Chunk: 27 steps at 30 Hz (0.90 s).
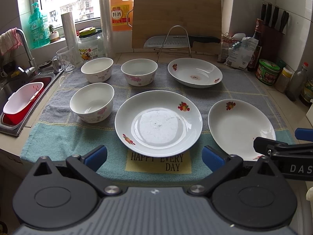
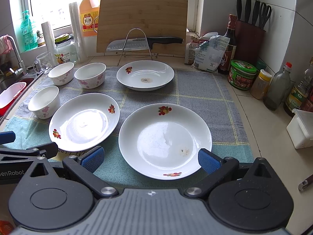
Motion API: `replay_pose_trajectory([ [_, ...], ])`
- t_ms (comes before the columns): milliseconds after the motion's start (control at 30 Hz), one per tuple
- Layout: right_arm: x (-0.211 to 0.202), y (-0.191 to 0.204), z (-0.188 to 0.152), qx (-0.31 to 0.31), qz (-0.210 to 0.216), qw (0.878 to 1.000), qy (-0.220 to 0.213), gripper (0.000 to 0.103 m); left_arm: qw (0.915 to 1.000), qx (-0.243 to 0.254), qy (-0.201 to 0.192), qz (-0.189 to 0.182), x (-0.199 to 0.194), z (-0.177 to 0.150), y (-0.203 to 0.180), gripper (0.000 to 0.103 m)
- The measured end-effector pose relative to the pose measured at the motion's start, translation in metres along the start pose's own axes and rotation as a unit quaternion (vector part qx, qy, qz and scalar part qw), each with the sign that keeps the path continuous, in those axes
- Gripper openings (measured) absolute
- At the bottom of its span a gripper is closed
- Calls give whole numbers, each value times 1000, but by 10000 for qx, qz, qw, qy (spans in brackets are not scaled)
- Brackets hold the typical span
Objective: Organize plates and bowls
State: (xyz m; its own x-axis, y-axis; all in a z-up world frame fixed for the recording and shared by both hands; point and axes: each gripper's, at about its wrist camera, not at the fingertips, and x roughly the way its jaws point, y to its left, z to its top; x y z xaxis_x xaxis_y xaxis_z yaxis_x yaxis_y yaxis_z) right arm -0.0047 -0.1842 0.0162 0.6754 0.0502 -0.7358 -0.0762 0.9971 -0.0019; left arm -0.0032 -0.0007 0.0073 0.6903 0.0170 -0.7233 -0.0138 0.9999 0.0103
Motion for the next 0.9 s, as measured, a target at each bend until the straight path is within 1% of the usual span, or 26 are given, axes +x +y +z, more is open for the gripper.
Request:
replay_pose_trajectory([
  [367,-4,0,6,-28,29,10000,3,103,10000,5,-37,47,-1,-1,-2,102],
  [900,-3,-1,5,-43,35,10000,1,103,10000,6,-35,80,-2,0,-3,102],
])
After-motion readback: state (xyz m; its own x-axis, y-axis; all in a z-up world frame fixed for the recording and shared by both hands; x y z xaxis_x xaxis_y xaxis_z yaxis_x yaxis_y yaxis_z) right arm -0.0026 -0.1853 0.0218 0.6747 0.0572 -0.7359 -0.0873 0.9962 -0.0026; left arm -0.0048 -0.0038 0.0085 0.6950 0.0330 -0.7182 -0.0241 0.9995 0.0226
